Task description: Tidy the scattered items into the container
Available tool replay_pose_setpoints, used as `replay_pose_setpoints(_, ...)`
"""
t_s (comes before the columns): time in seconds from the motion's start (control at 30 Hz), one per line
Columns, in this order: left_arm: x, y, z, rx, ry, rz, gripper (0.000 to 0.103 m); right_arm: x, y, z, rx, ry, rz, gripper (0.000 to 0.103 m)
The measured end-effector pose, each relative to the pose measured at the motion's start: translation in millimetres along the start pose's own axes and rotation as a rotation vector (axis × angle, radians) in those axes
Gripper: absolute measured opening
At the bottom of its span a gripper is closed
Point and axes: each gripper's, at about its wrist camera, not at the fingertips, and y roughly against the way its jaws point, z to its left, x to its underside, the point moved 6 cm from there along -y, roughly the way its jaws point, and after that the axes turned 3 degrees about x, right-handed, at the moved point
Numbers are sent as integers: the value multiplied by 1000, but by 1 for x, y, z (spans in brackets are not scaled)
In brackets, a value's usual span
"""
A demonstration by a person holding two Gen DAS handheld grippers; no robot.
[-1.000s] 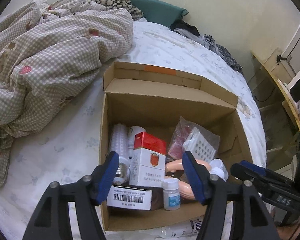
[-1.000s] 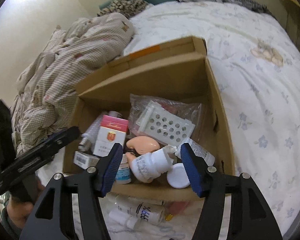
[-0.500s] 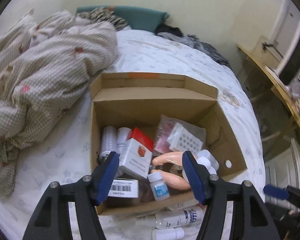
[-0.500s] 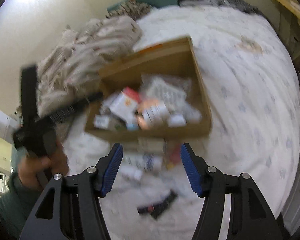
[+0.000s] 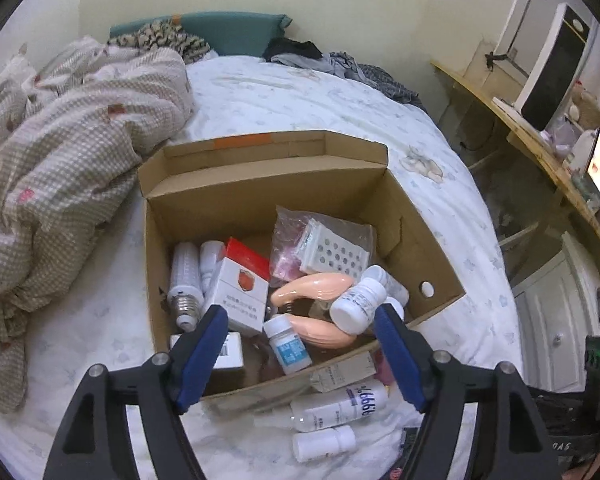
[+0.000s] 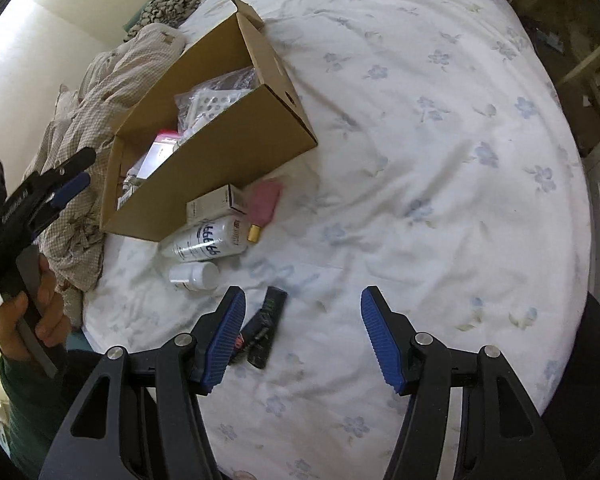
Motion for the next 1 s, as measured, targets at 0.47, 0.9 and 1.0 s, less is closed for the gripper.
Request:
replay_pose_setpoints(0.47, -3, 5, 0, 66, 41, -5, 76, 33, -78, 58, 58, 103, 150, 50)
replay_pose_setpoints(0.9, 32, -24, -37, 145, -92, 209, 76, -17, -17, 61, -9, 136, 17, 11)
replay_pose_setpoints(1.0, 45, -33, -38, 145, -104, 274, 76, -30, 1, 47, 6, 146, -16, 11)
